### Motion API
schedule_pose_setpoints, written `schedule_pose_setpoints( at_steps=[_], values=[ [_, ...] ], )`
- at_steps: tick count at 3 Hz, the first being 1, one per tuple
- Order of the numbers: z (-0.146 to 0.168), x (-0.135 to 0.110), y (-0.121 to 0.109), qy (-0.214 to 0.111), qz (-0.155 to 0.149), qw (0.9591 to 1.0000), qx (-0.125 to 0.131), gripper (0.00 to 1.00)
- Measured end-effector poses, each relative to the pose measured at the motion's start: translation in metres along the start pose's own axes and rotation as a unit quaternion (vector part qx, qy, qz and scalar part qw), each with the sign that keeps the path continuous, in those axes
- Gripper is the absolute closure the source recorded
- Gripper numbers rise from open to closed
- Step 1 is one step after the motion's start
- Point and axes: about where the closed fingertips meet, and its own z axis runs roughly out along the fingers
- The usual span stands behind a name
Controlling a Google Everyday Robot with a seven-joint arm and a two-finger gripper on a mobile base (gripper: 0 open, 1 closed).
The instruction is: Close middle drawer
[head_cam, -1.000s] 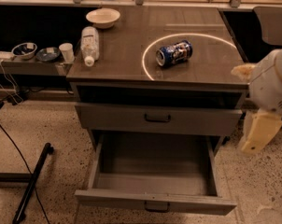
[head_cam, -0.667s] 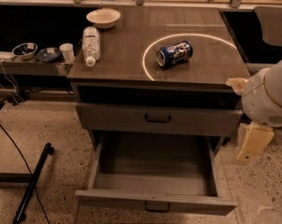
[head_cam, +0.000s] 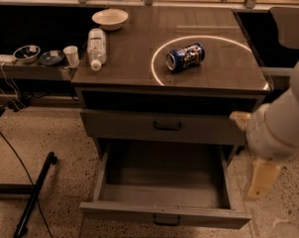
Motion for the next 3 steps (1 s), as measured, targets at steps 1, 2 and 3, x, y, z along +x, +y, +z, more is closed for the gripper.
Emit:
schedule_pose_setpoints(
  at_steps=[1,2,3],
  values=[
    [0.065,0.025,0.05,-0.009,-0.03,0.9989,-0.035,0.0],
    [0.089,0.033,0.071,-0.047,-0.056,0.9959,-0.053,0.0],
    [0.088,0.031,0.072,-0.052,-0.086,0.9936,-0.052,0.0]
  ],
)
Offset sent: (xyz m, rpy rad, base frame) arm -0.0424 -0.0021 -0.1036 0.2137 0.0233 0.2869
